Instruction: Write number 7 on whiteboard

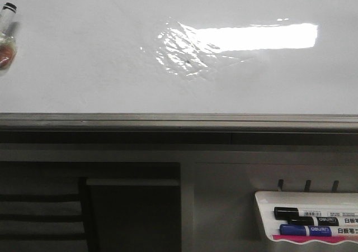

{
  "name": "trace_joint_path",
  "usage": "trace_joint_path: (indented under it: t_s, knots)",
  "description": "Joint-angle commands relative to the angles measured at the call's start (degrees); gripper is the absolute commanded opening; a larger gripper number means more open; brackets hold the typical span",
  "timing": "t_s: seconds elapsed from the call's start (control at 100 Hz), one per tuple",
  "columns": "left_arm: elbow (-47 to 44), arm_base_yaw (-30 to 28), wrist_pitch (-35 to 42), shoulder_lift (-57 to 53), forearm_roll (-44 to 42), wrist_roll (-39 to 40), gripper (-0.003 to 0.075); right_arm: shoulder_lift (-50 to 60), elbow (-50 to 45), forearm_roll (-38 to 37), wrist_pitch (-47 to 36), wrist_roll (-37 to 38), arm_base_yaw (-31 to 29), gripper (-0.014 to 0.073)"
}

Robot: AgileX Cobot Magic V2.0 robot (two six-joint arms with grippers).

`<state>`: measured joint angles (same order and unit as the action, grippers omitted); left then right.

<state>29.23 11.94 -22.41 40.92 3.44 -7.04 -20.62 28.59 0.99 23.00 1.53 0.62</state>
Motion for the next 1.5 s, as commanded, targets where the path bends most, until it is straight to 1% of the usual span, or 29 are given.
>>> trace_joint_path:
  t_s: [0.0,0.2,0.46,0.62,0.93,1.301,1.391,1.491]
  knots:
    - [2.6,0.8,5.5,3.9,0.0,-0.3,0.0489,-0.9,1.9,0.3,-4.4,0.0,-0.4,0.0472]
    - [2.7,0.8,15.2,12.7,0.0,-0.3,0.0480,-0.9,1.9,0.3,-4.4,0.0,-0.4,0.0472]
    - [2.7,0.8,28.2,22.4,-0.5,-0.3,0.0334,-0.9,1.9,0.3,-4.4,0.0,-0.4,0.0472]
    - [2.7,0.8,32.9,26.7,-2.5,-0.3,0.0292,-0.9,1.9,0.3,-4.4,0.0,-0.4,0.0472]
    - [5.2,0.8,34.1,32.6,-3.1,-0.3,0.0291,-0.9,1.9,0.3,-4.3,0.0,-0.4,0.0472]
    - [5.2,0.8,34.0,33.5,-3.1,-0.3,0.0288,-0.9,1.9,0.3,-4.2,0.0,-0.4,0.0472]
    - [5.2,0.8,33.9,33.5,-3.1,-0.3,0.0237,-0.9,1.9,0.3,-4.2,0.0,-0.4,0.0472]
    - [5.2,0.8,33.8,33.5,-3.1,-0.3,0.0144,-0.9,1.9,0.3,-4.2,0.0,-0.4,0.0472]
